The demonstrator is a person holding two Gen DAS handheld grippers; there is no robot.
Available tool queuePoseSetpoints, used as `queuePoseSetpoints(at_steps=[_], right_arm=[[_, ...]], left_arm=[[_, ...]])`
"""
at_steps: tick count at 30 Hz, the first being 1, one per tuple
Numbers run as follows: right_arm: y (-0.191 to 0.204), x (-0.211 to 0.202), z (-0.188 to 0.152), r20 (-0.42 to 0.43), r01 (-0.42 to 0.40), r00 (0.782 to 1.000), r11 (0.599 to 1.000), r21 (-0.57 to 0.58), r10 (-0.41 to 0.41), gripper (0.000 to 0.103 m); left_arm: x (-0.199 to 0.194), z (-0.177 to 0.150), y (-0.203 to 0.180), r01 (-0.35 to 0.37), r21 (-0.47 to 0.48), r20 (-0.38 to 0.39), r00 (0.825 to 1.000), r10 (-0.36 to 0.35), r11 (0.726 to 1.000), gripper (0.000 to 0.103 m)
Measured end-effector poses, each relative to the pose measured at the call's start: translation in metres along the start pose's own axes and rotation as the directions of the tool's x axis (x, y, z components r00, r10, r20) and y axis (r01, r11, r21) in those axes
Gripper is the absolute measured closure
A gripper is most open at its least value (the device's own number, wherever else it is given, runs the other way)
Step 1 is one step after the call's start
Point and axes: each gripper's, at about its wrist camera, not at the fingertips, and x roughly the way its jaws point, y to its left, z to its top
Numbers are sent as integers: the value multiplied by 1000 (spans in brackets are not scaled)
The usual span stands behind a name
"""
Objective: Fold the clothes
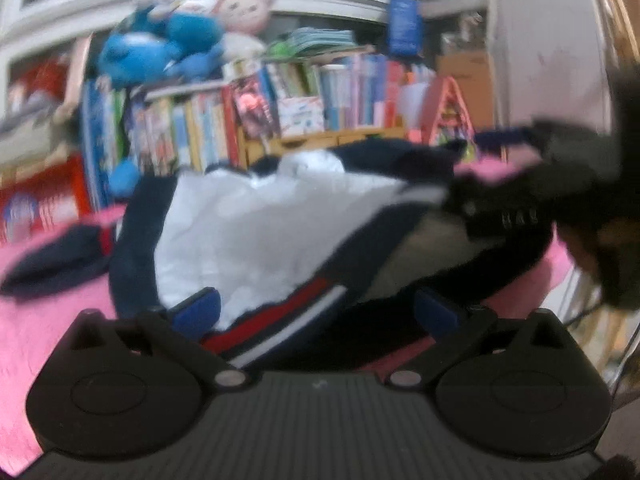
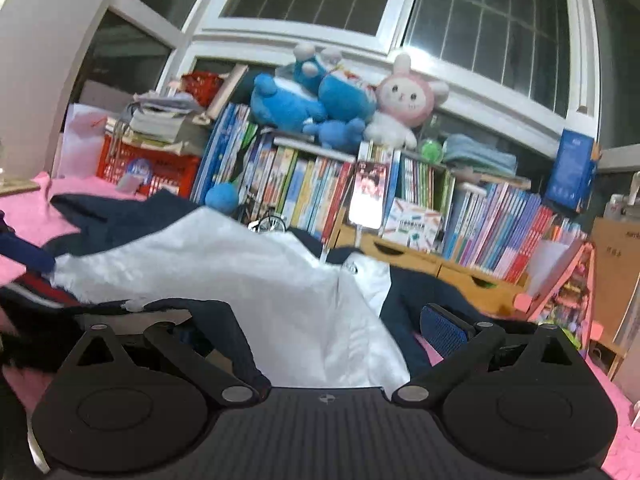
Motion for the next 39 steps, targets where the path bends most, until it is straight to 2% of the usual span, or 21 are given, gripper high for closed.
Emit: queuePoseSetpoints(at_steps=[1,2,3,4,7,9,11,13,14,16,17,19,21,24,26,30,32,34,35,37,39], right_arm=[[-1,0,1,2,-2,1000,1000,2,2,1],[-2,1,1,2,-3,1000,1000,0,3,1],[-2,0,-3,-4,-1,1000,1000,-19,1,1],[0,-2,-9,-13,7,1000,998,-55,-8,1],[11,-11,-35,-43,53,997,979,-198,-62,3],[17,-18,-54,-48,81,994,947,-312,-101,7],[15,-24,-64,-13,137,988,904,-405,-156,19],[4,-26,-65,40,263,960,846,-463,-277,48],[-6,-28,-64,53,297,949,831,-470,-309,45],[-24,-36,-59,43,303,947,835,-459,-320,42],[-32,-41,-58,38,306,945,835,-458,-326,41],[-34,-46,-61,18,307,941,829,-467,-339,41],[-40,-55,-61,-35,280,946,866,-415,-323,41],[-49,-64,-68,-127,223,951,913,-341,-280,36],[-50,-63,-80,-190,189,946,922,-337,-263,34],[-53,-67,-85,-259,103,951,961,-258,-171,32],[-62,-69,-79,-297,40,951,986,-159,-87,31],[-76,-74,-70,-317,-37,948,999,-18,30,26],[-85,-79,-66,-309,-79,947,995,54,92,23],[-101,-87,-60,-296,-135,939,979,154,176,17],[-116,-93,-56,-286,-171,929,958,232,235,16]], left_arm=[[7,0,-4,-75,49,-22,997,76,996,0],[15,-2,-3,-159,84,-37,986,163,984,0],[22,-5,1,-248,111,-49,966,254,962,0],[25,-7,7,-302,111,-52,950,309,947,0],[21,-10,35,-363,8,-78,929,362,932,0],[17,-9,49,-429,1,-91,900,427,903,0],[6,-2,62,-468,-9,-89,881,465,884,0],[-12,9,72,-502,-41,-67,864,499,864,0],[-22,13,76,-496,-47,-54,868,494,867,0],[-35,16,78,-445,-55,-42,895,443,894,0],[-38,17,75,-427,-46,-43,904,426,903,0],[-44,16,65,-404,-13,-49,914,403,915,0],[-48,12,59,-376,15,-68,924,376,927,0],[-48,-4,63,-298,-50,-153,945,288,953,0],[-45,-15,65,-250,-97,-203,953,227,963,0],[-51,-23,73,-132,-203,-202,975,91,970,0],[-59,-25,88,-23,-312,-156,987,-28,950,0],[-72,-27,106,90,-414,-76,988,-133,906,0],[-79,-27,113,127,-449,-39,986,-162,884,0],[-93,-27,127,186,-505,33,980,-197,843,0],[-104,-21,139,186,-533,85,982,-166,826,0]])
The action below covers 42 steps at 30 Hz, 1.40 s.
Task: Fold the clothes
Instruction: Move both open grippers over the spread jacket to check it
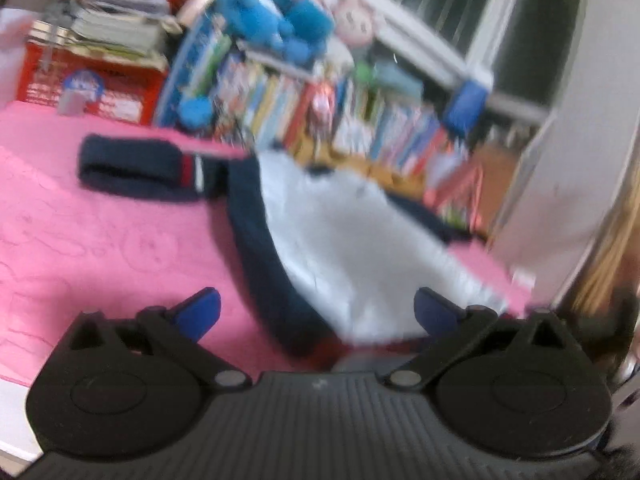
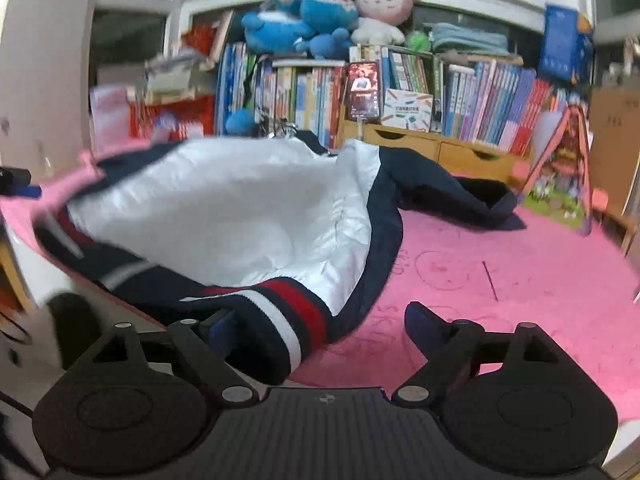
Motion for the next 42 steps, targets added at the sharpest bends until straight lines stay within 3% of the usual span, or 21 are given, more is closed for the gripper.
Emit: queuePoseSetpoints(at_steps=[3,6,8,12,14,16,20,21,25,29,33,36,38,40,42], right_arm=[[-19,-16,11,34,-83,996,990,117,79,16],[-31,-31,26,149,-188,976,959,213,158,13],[-26,-31,37,185,-157,975,967,202,120,10],[21,19,52,188,62,979,993,98,-80,19],[49,52,51,168,61,983,994,94,-76,33],[78,84,49,149,60,986,994,91,-73,38],[109,124,39,132,80,987,990,118,-96,41],[112,131,35,125,94,986,988,125,-110,41],[102,141,21,91,188,976,977,100,-197,42],[65,128,8,93,415,904,909,43,-417,46],[12,112,2,25,485,868,856,177,-497,38],[-7,108,-1,-7,471,875,849,240,-484,35],[-17,101,2,-28,413,905,862,292,-424,36],[-28,92,10,-12,363,925,873,326,-380,36],[-36,88,27,7,369,921,879,301,-389,35]], left_arm=[[6,17,-3,-9,-33,77,997,12,999,0],[38,28,-20,-7,-4,72,997,7,1000,0],[70,29,-36,-38,37,47,998,37,999,0],[136,14,-65,-166,107,-1,986,167,980,0],[157,1,-71,-239,143,-13,970,244,960,0],[175,-11,-76,-314,187,-24,946,324,931,1],[178,-28,-66,-444,269,-28,883,468,854,1],[177,-28,-62,-458,269,-29,876,482,847,0],[174,-26,-53,-450,232,-55,879,474,862,0],[175,-26,-56,-451,244,-52,878,476,859,0],[177,-26,-56,-454,244,-52,876,479,857,0],[179,-22,-56,-458,237,-80,870,487,857,0],[178,-11,-61,-445,241,-106,871,479,863,0],[179,6,-69,-399,243,-109,894,434,884,0],[189,28,-76,-351,227,-111,917,382,908,0]])
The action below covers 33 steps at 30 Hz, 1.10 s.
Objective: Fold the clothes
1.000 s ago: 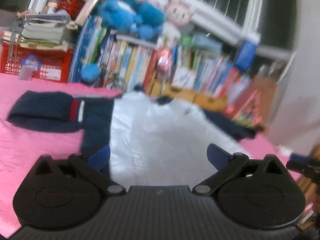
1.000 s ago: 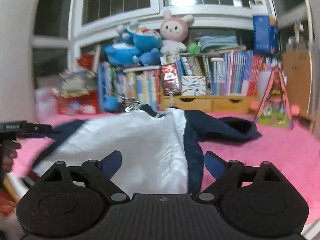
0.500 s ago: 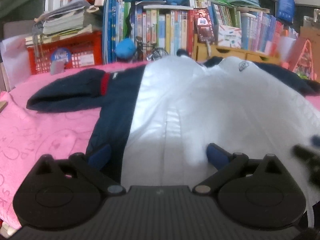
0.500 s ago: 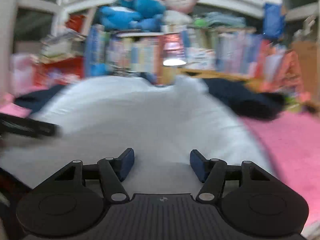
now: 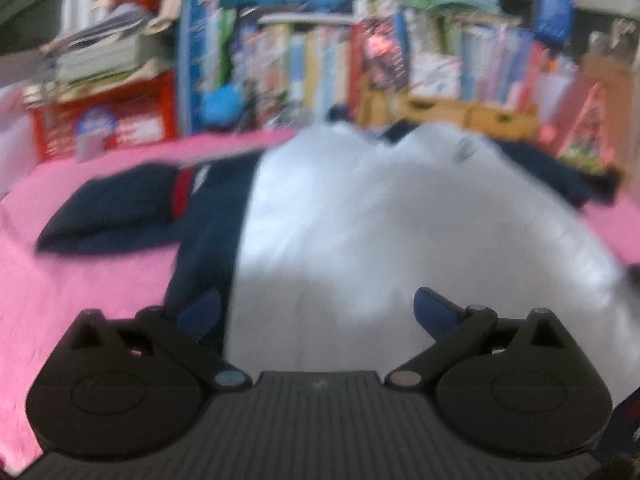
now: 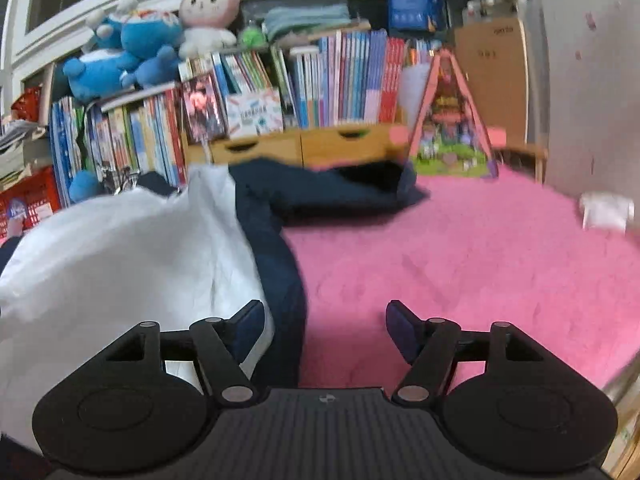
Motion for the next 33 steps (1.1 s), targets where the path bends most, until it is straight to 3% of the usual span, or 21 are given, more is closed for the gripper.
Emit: queuePoseSetpoints(at_steps=[3,7,11,13,15,20,24,25,26,27,28,31,33], right_arm=[[-1,9,34,60,53,997,994,-101,-47,33],[5,36,73,124,97,990,972,-214,-71,28],[11,59,102,161,124,984,943,-308,-77,25],[14,69,115,185,145,979,920,-363,-82,14],[14,84,129,195,166,976,904,-394,-95,12],[14,161,149,65,124,992,889,-441,-106,13],[27,242,139,-71,98,986,871,-482,-150,14],[27,259,137,-108,97,980,875,-474,-167,23],[25,275,138,-148,107,970,885,-453,-193,58],[22,286,139,-176,130,958,892,-433,-224,85],[17,290,140,-175,167,950,892,-419,-260,96],[-7,272,155,-15,330,929,847,-417,-370,97],[-32,247,172,134,476,876,791,-383,-463,97]], left_arm=[[23,37,-11,45,-21,21,999,-44,999,0],[81,60,-36,-5,27,-2,1000,5,1000,0],[129,50,-43,-11,43,-95,995,15,999,1],[140,38,-42,-6,53,-121,993,13,999,0],[142,34,-41,1,58,-120,993,6,998,0],[145,32,-43,-4,75,-126,992,14,997,0],[143,33,-43,-5,71,-127,992,14,997,0],[143,33,-43,-6,71,-127,992,15,997,0],[143,34,-43,-7,71,-127,992,16,997,0],[143,34,-43,-7,71,-128,992,16,997,0],[143,34,-43,-7,71,-128,992,16,997,0],[143,34,-43,-7,70,-128,992,16,998,0],[143,34,-43,-7,70,-128,992,16,998,0]])
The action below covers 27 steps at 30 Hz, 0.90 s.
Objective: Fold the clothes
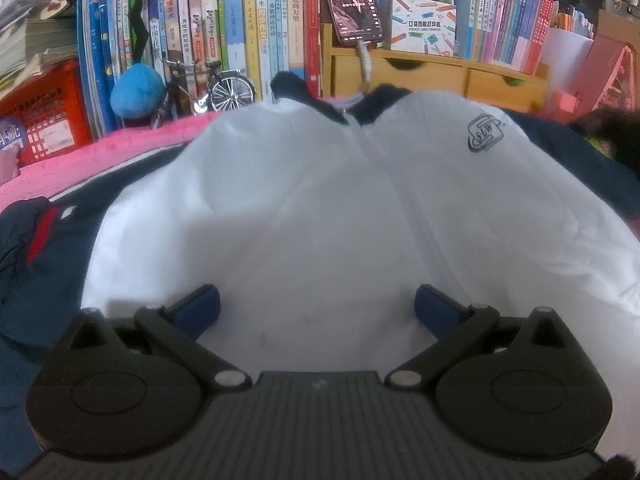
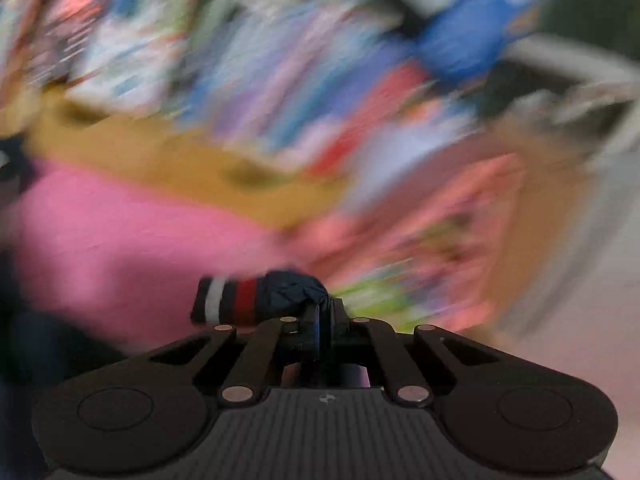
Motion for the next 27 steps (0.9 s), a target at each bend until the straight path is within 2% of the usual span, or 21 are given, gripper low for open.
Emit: queuePoseSetpoints(at_steps=[1,3,6,8,9,10,12,13,14,15,18,19,21,23,24,26,27], right_arm=[[-24,-4,1,36,75,996,997,35,-76,97],[-77,-9,-3,76,213,972,968,131,-224,97],[-136,-7,-20,24,309,947,925,223,-322,96],[-156,3,-37,-59,339,940,908,247,-335,92],[-161,10,-47,-108,327,945,913,243,-309,89],[-161,17,-58,-158,298,951,925,234,-267,82],[-159,24,-76,-224,239,956,943,231,-187,63],[-155,25,-84,-244,210,958,948,237,-151,47],[-150,22,-89,-253,189,960,949,254,-123,39],[-145,17,-89,-250,170,963,946,276,-100,38],[-132,-7,-79,-211,46,977,934,353,32,32],[-126,-19,-70,-176,-26,980,927,374,98,29],[-113,-43,-51,-100,-169,969,899,405,227,24],[-98,-70,-28,-12,-310,939,861,403,344,16],[-87,-83,-17,27,-394,908,833,389,417,14],[-65,-109,4,99,-552,825,756,351,557,6],[-47,-119,13,113,-626,770,709,324,628,4]], left_arm=[[0,0,0,0,0,0,1000,0,1000,0],[0,0,0,0,0,0,1000,0,1000,0],[0,0,1,1,1,0,1000,-1,1000,0],[0,0,1,1,1,0,1000,-1,1000,0],[0,1,1,1,2,0,1000,-1,1000,0],[0,1,1,1,2,0,1000,-1,1000,0],[0,1,2,1,2,-1,1000,-1,1000,0],[0,1,2,2,2,-1,1000,-2,1000,0],[0,1,2,2,2,-1,1000,-2,1000,0],[-1,2,3,2,2,-1,1000,-2,1000,0],[-1,2,3,1,2,-1,1000,-1,1000,0],[-1,2,3,1,1,-1,1000,-1,1000,0],[-1,2,3,1,1,-1,1000,-1,1000,0],[-1,2,3,1,1,-1,1000,-1,1000,0],[-1,2,3,0,1,-1,1000,0,1000,0],[-1,2,3,-2,0,-1,1000,2,1000,0],[0,2,2,-6,0,-1,1000,6,1000,0]])
